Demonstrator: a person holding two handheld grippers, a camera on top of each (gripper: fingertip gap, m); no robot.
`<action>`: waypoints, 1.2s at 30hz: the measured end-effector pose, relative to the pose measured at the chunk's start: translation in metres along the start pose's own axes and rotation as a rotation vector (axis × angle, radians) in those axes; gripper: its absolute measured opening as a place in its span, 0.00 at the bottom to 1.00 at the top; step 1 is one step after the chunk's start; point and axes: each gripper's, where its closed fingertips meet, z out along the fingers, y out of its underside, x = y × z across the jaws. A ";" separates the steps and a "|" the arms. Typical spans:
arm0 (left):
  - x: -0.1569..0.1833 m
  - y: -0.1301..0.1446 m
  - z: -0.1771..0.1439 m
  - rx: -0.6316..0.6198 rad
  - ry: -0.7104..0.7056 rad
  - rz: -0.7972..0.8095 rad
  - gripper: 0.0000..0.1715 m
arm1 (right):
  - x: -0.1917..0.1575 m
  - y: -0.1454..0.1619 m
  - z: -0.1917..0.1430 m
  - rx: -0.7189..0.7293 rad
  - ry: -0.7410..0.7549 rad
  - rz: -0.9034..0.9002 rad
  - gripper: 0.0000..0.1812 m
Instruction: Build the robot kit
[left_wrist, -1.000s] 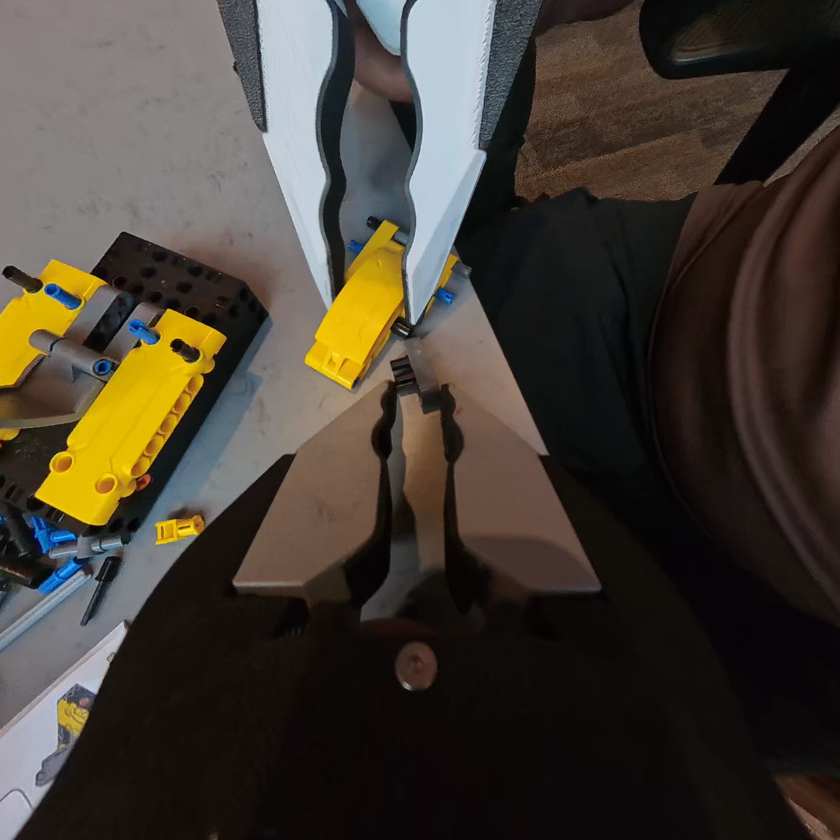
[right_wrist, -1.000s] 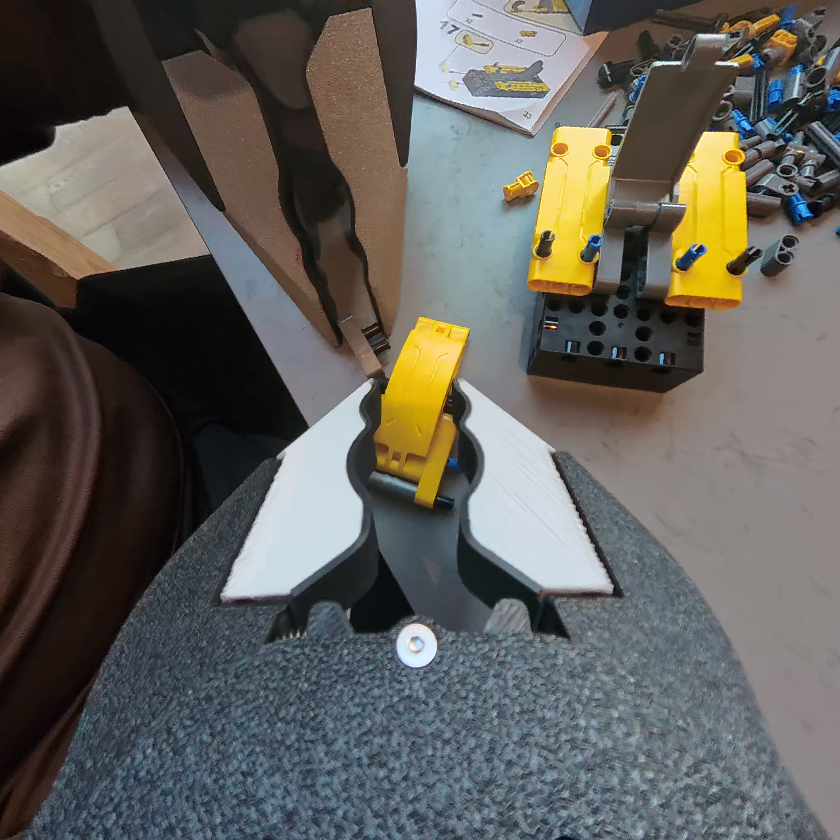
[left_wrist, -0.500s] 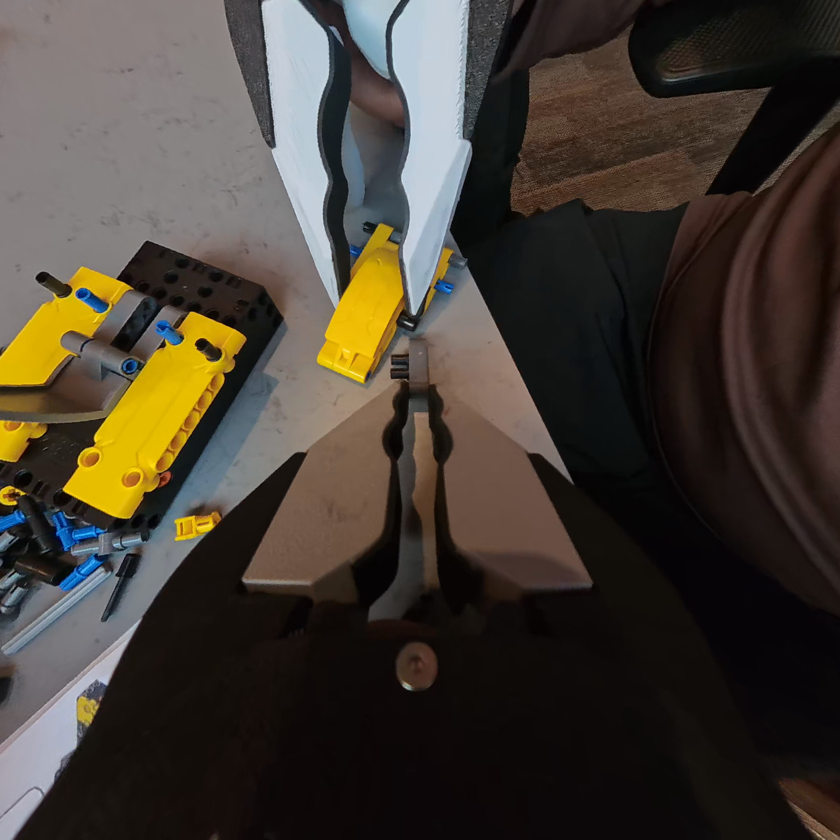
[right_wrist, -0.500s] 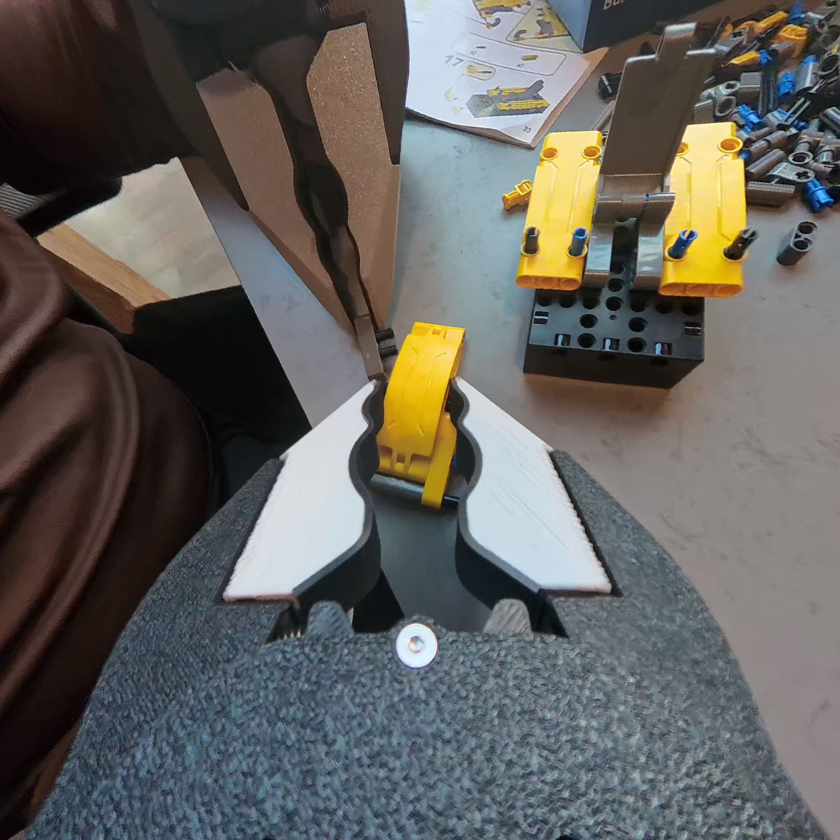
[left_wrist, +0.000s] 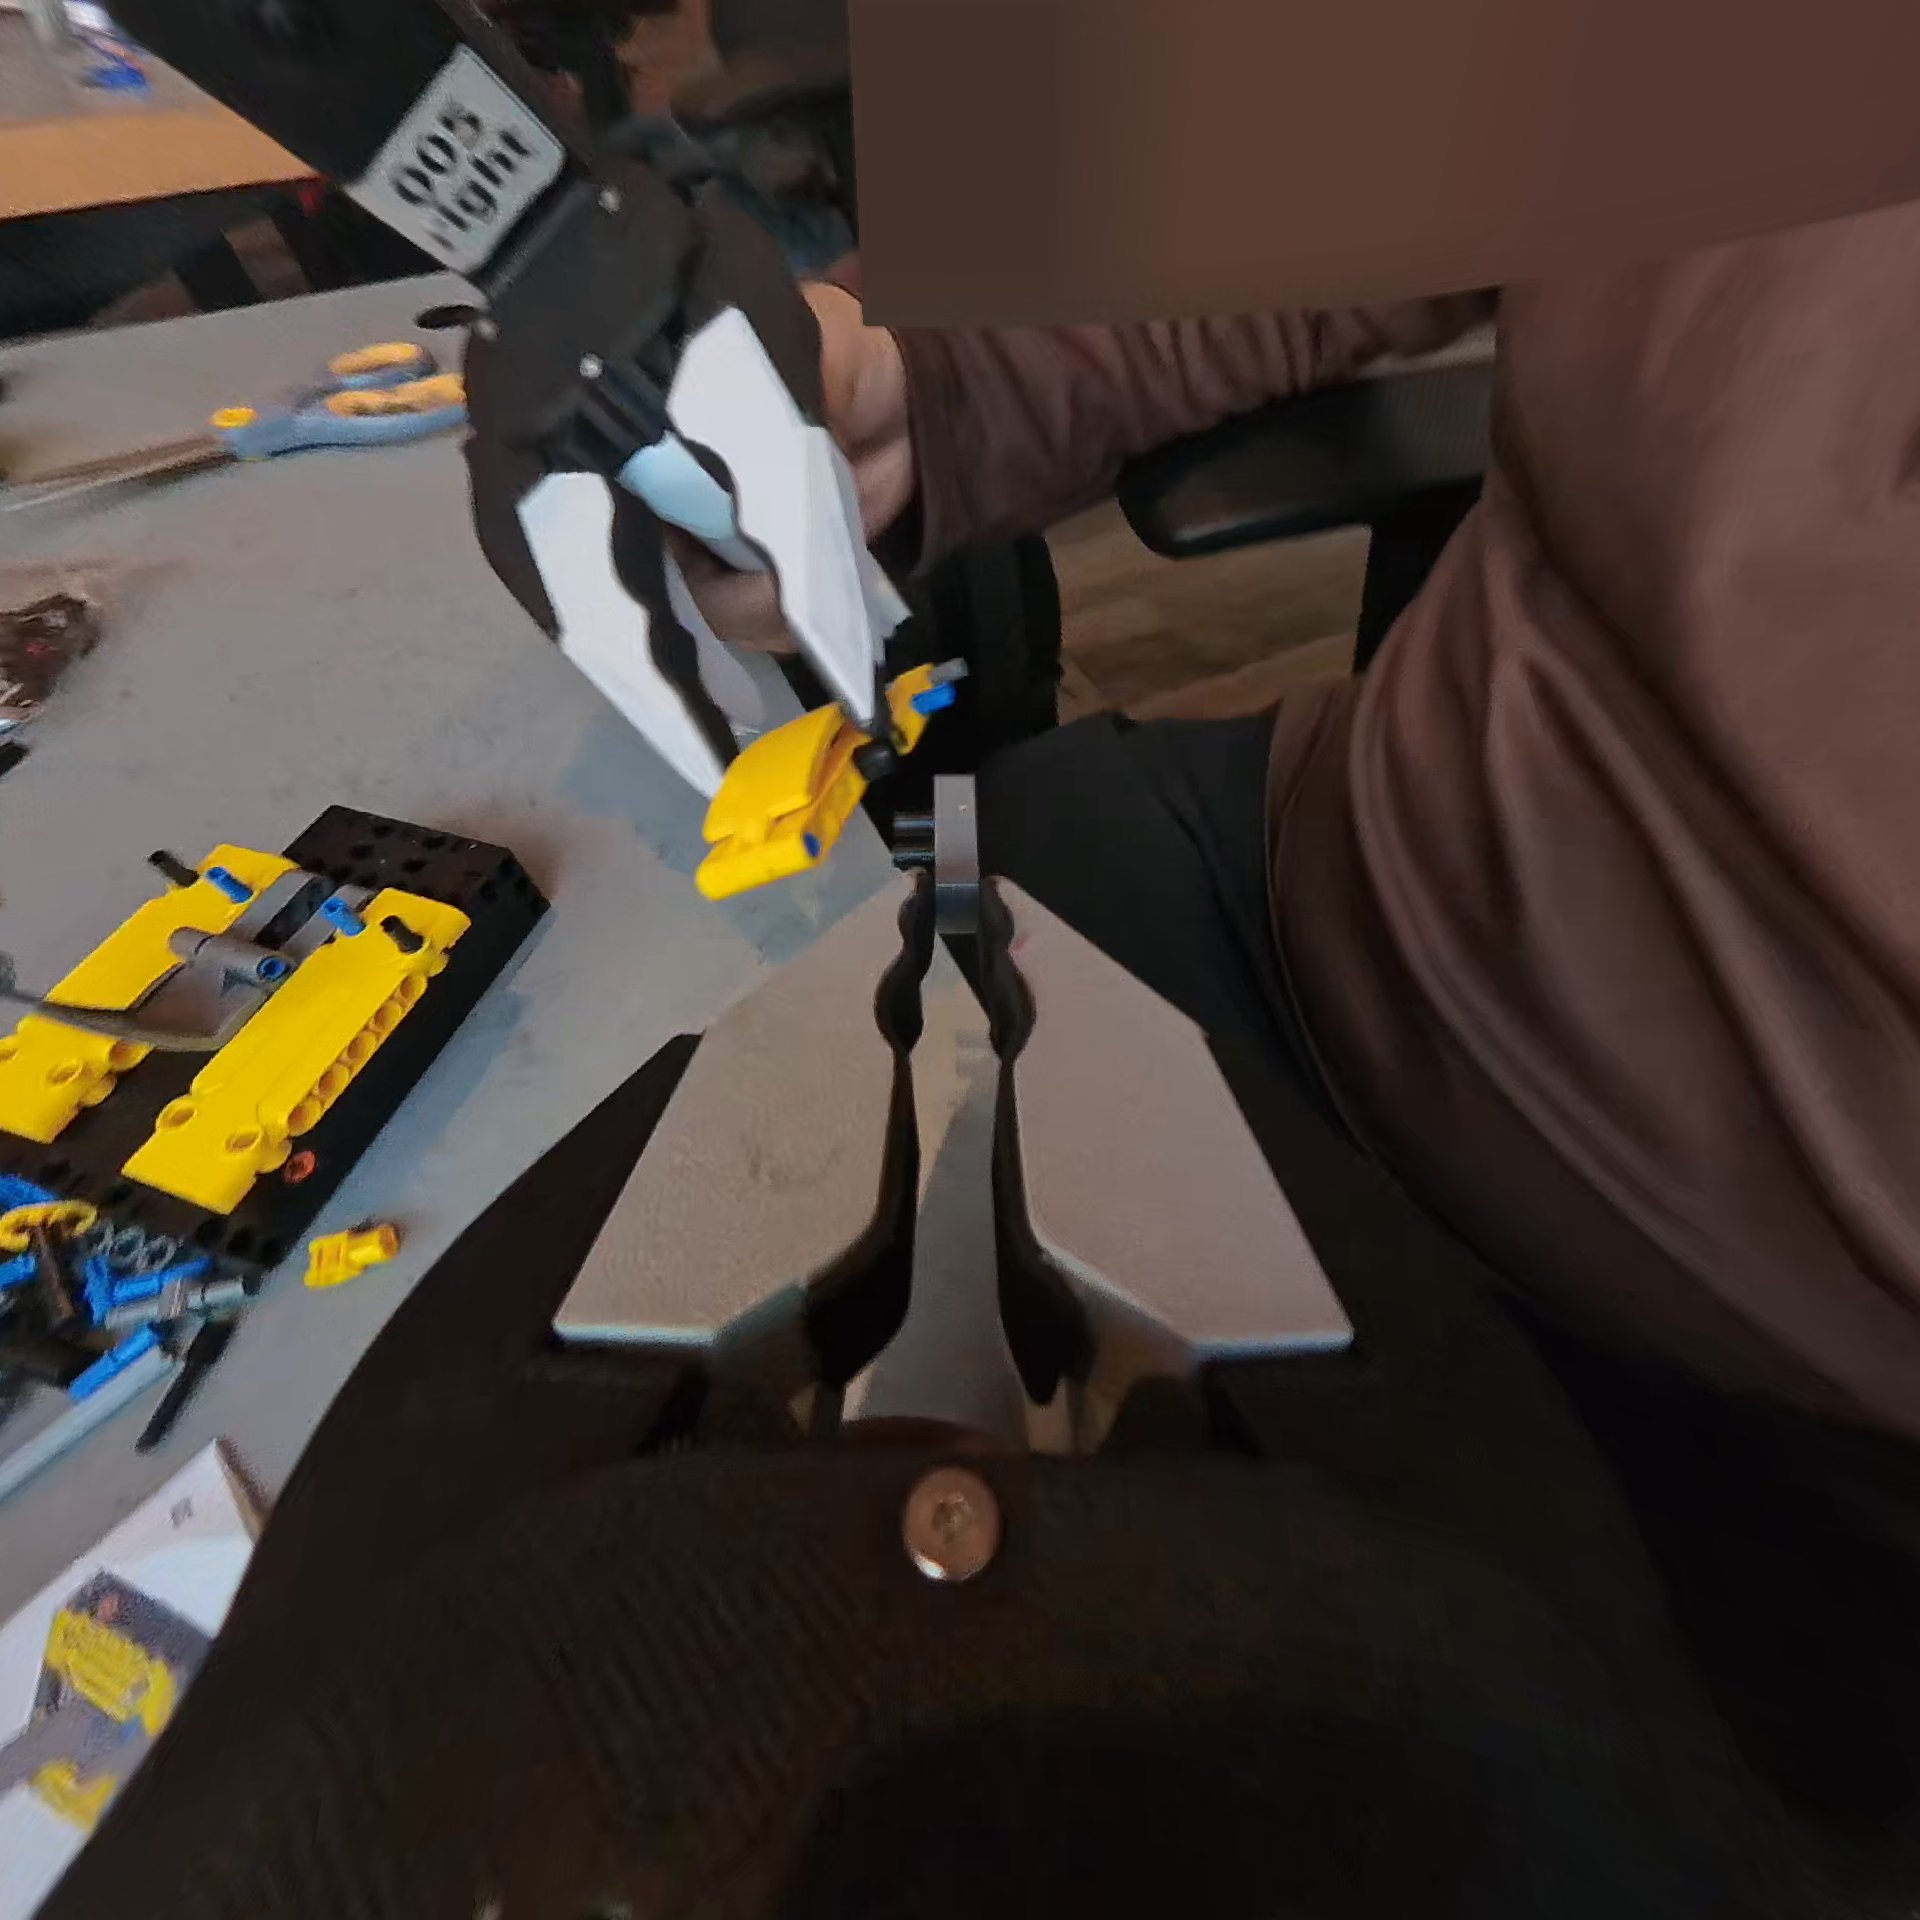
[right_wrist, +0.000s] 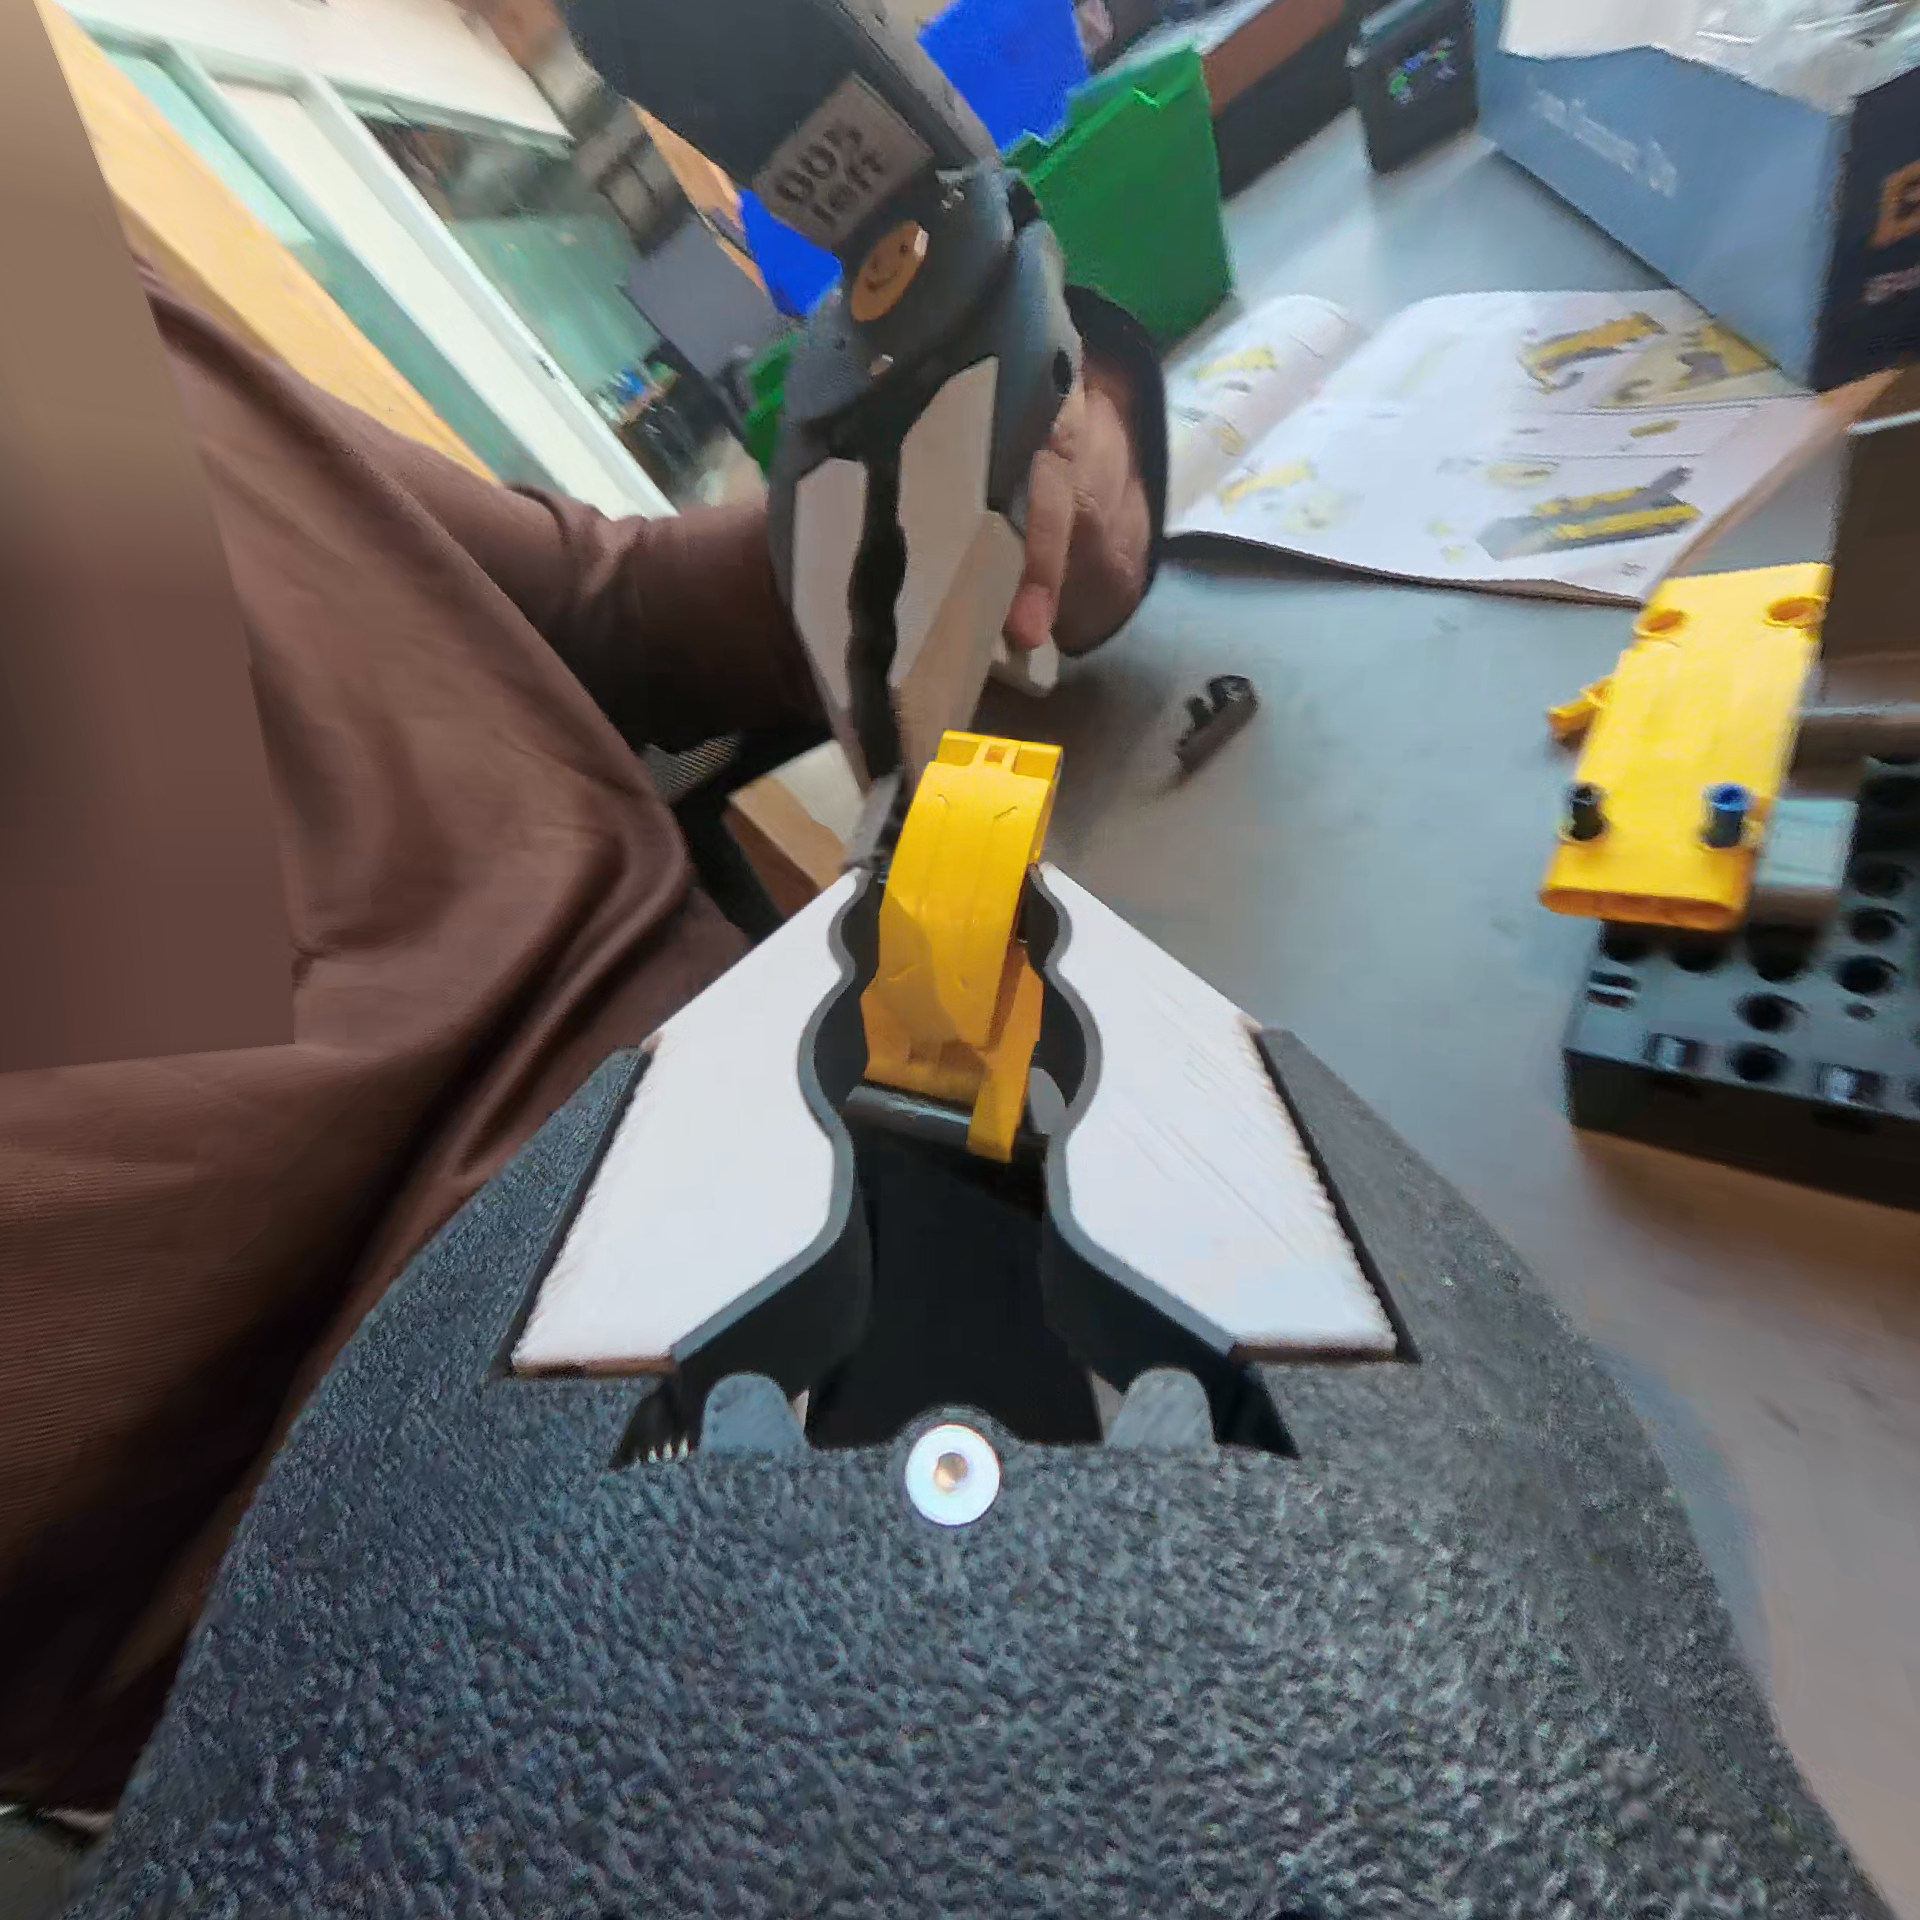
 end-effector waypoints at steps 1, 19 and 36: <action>0.000 -0.004 -0.005 0.022 -0.034 -0.036 0.03 | -0.010 -0.004 0.003 0.018 -0.061 0.026 0.15; 0.141 -0.028 0.005 0.084 -0.096 -0.418 0.03 | -0.116 0.046 0.050 -0.142 -0.287 0.105 0.15; 0.180 0.007 0.019 0.128 -0.077 -0.519 0.03 | -0.136 0.098 0.073 -0.281 -0.253 0.052 0.15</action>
